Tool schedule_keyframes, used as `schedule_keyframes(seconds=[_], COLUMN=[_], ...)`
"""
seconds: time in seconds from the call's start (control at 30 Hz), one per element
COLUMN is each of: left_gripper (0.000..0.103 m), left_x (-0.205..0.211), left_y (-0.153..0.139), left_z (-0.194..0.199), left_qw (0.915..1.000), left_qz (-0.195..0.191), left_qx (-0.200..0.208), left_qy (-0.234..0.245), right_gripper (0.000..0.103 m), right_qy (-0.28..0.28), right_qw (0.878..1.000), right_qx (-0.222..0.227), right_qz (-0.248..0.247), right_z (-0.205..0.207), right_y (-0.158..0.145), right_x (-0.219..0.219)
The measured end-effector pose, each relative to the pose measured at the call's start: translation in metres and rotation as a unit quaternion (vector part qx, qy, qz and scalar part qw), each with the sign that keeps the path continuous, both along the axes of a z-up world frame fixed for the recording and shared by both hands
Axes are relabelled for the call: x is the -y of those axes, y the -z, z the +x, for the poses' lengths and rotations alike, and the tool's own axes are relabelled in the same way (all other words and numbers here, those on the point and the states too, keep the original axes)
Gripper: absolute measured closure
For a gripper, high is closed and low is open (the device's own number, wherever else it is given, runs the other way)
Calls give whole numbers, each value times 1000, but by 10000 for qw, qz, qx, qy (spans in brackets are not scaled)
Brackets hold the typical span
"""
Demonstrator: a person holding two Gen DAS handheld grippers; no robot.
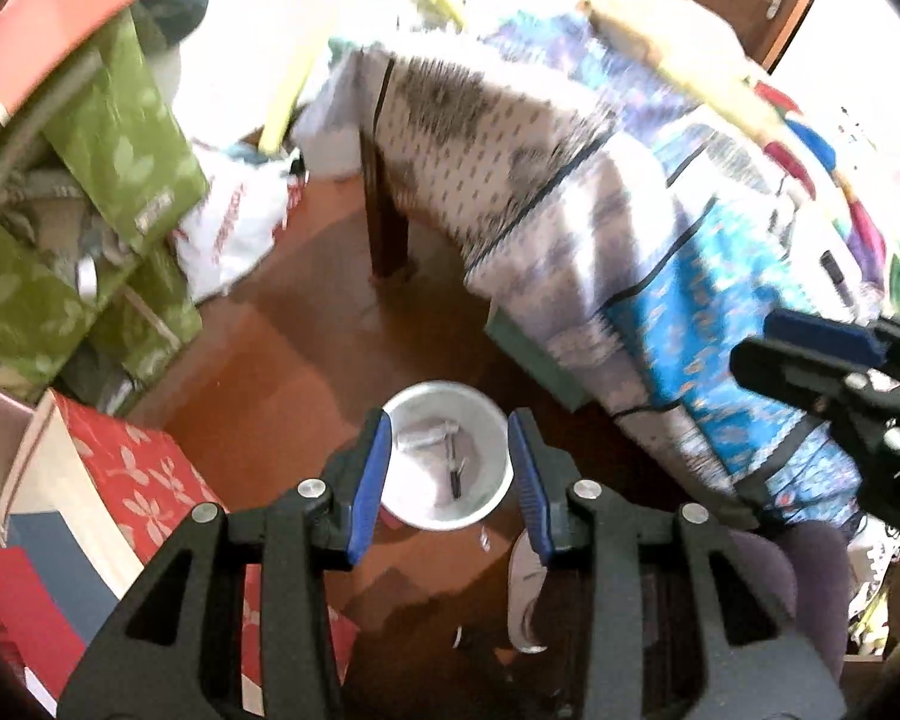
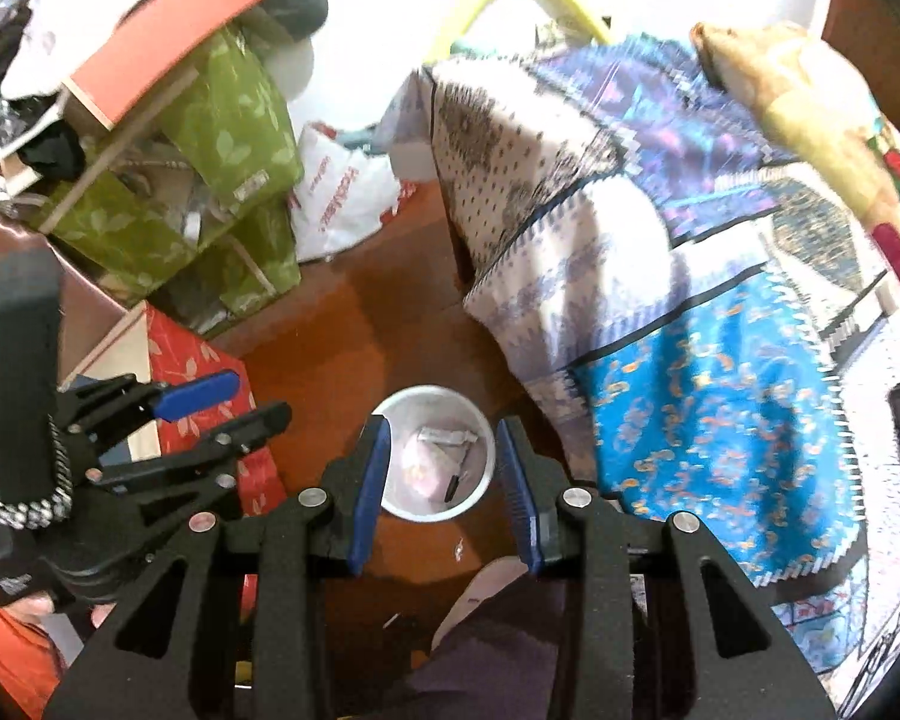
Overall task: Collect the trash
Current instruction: 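Move both open tools back over the items on the bed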
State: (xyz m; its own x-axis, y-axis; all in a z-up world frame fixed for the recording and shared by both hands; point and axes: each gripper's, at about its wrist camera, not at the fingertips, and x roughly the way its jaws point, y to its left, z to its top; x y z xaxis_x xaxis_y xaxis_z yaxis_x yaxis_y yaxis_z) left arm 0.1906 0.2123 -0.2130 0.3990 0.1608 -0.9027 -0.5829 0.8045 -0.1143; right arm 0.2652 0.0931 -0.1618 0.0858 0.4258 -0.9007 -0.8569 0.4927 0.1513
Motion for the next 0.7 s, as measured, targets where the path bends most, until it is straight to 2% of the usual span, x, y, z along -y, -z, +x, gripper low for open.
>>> schedule_keyframes(seconds=[0.07,0.2,0.37,0.53,0.7], left_gripper=[63,63,63,63,59], left_x=[6,24,58,100,145], left_y=[-21,-57,-94,-124,-134], left_z=[0,5,19,43,77], left_qw=[9997,9977,9930,9855,9791], left_qz=[101,304,642,804,843], left_qx=[213,587,897,1208,1327], left_qy=[20,122,432,876,1287], right_gripper=[69,69,69,69,69], right_qy=[40,386,659,989,1511], right_qw=[9999,9966,9901,9818,9710], right_qx=[96,509,864,1150,1417], right_qz=[89,520,885,1143,1195], right_z=[-1,0,8,21,39], right_y=[-9,-48,-82,-107,-115], right_x=[7,41,80,123,177])
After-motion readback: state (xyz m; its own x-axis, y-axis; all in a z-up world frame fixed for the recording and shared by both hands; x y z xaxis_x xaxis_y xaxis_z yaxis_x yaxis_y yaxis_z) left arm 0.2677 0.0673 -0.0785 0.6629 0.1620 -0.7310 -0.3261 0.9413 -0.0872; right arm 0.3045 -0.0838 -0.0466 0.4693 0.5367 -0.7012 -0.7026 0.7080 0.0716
